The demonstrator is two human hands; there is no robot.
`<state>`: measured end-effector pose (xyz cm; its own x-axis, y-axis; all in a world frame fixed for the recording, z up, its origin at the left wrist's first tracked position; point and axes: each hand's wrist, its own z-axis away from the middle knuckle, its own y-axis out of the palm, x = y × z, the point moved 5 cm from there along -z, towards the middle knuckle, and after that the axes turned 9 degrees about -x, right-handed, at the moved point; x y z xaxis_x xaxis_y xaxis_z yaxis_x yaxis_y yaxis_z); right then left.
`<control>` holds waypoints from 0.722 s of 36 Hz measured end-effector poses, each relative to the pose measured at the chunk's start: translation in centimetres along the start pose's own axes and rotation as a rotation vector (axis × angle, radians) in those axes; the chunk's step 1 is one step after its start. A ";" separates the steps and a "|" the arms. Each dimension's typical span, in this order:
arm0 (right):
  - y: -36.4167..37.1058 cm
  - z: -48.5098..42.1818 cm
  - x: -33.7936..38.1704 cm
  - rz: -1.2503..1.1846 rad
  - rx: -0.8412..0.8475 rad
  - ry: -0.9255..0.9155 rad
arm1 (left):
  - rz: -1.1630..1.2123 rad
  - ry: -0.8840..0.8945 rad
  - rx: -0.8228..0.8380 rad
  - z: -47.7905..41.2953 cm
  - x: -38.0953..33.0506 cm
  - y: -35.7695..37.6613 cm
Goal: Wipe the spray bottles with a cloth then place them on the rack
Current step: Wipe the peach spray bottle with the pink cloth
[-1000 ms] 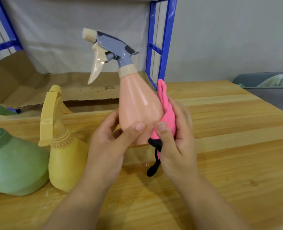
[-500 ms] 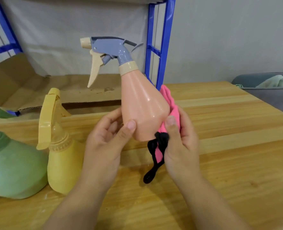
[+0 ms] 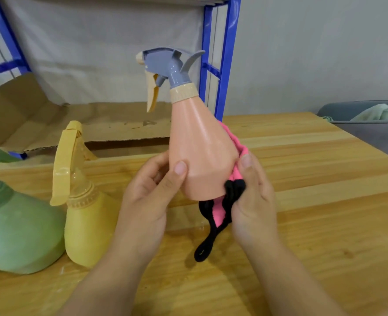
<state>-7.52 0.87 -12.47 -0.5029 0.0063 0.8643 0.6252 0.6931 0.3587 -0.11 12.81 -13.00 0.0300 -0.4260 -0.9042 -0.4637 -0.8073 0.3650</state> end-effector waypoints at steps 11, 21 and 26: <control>0.2 0.7 0.3 0.545 0.011 -0.470 | 0.077 -0.027 -0.034 0.1 0.0 0.1; 0.1 0.1 -0.8 0.049 0.041 -0.004 | -0.041 -0.049 -0.028 -0.1 0.2 -0.2; 0.1 0.5 -0.6 0.292 0.035 -0.224 | -0.003 -0.081 0.012 0.1 -0.3 0.2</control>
<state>-7.41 1.25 -13.15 -0.4269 0.3621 0.8286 0.7427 0.6632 0.0928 -0.27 12.82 -12.71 -0.0402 -0.3890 -0.9204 -0.4741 -0.8034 0.3603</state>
